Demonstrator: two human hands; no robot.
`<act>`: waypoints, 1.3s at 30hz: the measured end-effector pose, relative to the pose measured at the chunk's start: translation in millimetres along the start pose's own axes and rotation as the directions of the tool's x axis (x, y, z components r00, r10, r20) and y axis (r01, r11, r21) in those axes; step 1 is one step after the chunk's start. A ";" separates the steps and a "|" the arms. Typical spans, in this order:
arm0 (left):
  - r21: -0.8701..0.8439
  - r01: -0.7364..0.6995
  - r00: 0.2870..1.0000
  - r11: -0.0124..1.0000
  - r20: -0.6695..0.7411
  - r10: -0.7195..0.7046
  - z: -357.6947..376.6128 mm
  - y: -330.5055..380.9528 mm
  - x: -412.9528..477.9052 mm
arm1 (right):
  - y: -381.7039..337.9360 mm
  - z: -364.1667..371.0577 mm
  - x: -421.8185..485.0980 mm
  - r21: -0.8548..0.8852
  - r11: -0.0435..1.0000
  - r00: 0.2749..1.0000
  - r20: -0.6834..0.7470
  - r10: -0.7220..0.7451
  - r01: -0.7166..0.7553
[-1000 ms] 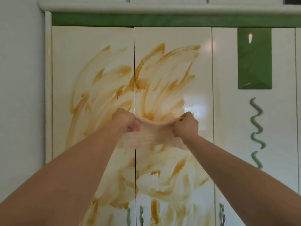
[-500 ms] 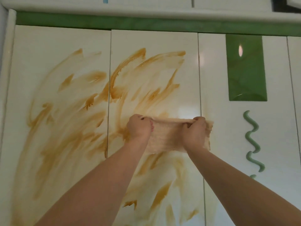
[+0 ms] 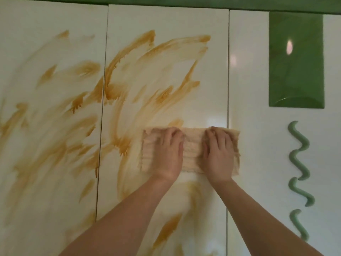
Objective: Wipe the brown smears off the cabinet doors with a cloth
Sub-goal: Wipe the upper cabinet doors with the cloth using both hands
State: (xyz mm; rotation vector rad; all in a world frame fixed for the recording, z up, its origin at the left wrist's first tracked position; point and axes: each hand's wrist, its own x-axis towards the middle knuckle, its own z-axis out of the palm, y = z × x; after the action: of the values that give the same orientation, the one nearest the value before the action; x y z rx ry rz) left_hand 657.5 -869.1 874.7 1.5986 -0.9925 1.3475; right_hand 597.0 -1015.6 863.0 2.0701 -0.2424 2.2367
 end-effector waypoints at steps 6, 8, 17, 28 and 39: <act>0.232 -0.426 0.876 0.874 0.346 0.336 -1.4 -20.6 5.0 | 8.9 -6.6 -13.9 -0.094 0.995 0.962 0.275 -0.002 0.029; 0.290 -0.488 0.831 0.823 0.442 0.337 -8.8 -23.2 14.0 | 13.5 -7.4 -13.3 -0.133 0.990 0.948 0.319 0.003 0.042; 0.403 -0.579 0.796 0.709 0.469 0.383 -5.9 -34.2 39.1 | 22.9 -0.9 10.6 -0.187 0.981 0.957 0.291 0.001 0.055; 0.458 -0.541 0.840 0.705 0.340 0.424 -4.1 -33.0 166.6 | 16.6 17.1 149.2 -0.218 0.971 0.959 0.281 -0.029 0.093; 0.502 -0.493 0.870 0.710 0.285 0.403 -21.2 -28.5 308.0 | -5.0 40.1 296.7 -0.189 0.977 0.971 0.234 -0.057 0.103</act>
State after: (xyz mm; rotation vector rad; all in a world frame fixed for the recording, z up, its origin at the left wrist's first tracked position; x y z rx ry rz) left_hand 714.2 -859.9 1179.4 1.9984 -1.2074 2.0255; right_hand 613.2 -1031.2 1161.6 2.1808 -0.3753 1.8448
